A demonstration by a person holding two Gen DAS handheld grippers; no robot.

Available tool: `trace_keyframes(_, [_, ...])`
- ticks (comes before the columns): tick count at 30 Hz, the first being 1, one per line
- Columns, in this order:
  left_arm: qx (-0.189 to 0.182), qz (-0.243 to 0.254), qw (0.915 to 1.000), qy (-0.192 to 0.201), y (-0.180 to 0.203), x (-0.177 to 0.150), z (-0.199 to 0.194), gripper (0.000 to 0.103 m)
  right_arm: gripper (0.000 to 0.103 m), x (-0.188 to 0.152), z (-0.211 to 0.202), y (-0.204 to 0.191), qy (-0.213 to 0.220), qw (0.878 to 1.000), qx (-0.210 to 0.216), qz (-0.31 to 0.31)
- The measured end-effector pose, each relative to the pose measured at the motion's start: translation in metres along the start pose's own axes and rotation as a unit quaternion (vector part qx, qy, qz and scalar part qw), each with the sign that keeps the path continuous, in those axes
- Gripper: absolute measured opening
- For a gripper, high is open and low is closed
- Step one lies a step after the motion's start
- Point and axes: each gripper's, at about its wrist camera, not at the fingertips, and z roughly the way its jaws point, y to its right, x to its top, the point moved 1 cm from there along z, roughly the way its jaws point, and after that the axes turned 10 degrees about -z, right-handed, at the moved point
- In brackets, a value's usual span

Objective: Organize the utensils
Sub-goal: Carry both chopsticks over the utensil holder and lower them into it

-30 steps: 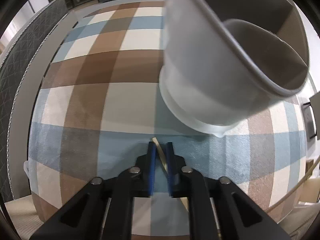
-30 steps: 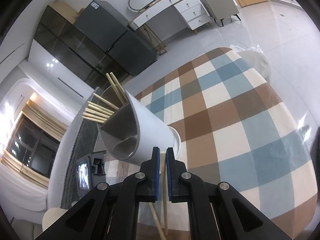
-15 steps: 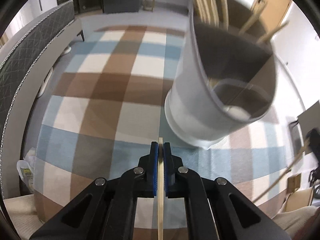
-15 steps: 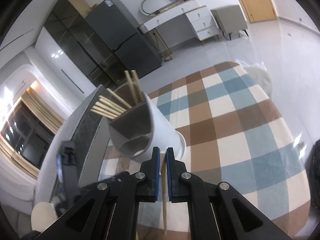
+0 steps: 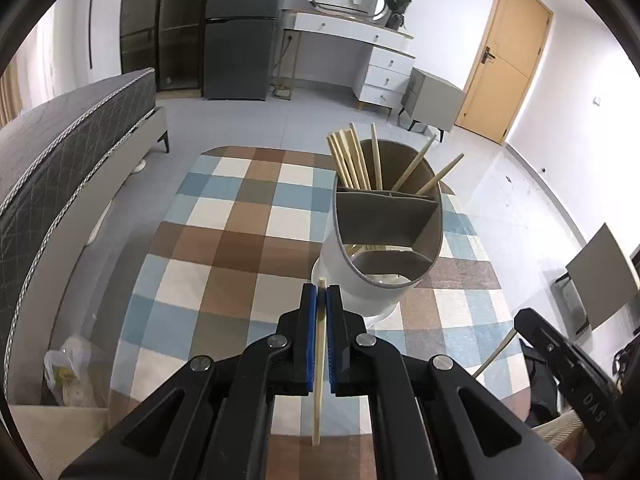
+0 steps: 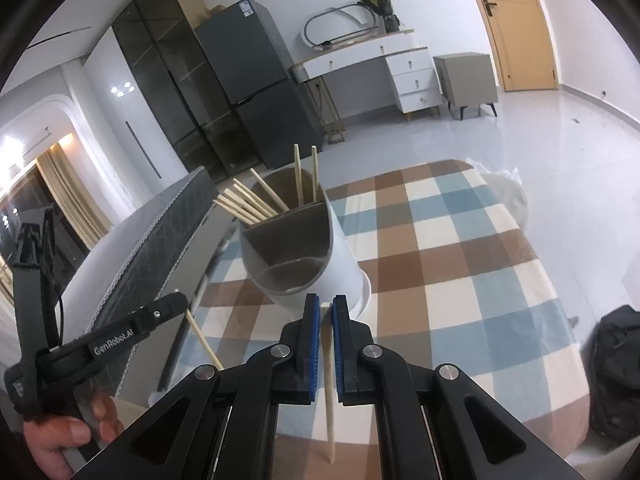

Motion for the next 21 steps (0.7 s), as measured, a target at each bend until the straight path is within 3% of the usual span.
trace_keyframes(8, [-0.003, 0.012, 0.9999, 0.004, -0.004, -0.004, -0.014, 0.000, 0.006, -0.005, -0.014, -0.006, 0.000, 1.000, -0.010, -0.005])
trace_keyframes(21, [-0.033, 0.044, 0.9981, 0.028, 0.012, 0.004, -0.043, 0.000, 0.005, 0.022, -0.045, -0.014, 0.056, 0.998, -0.023, -0.020])
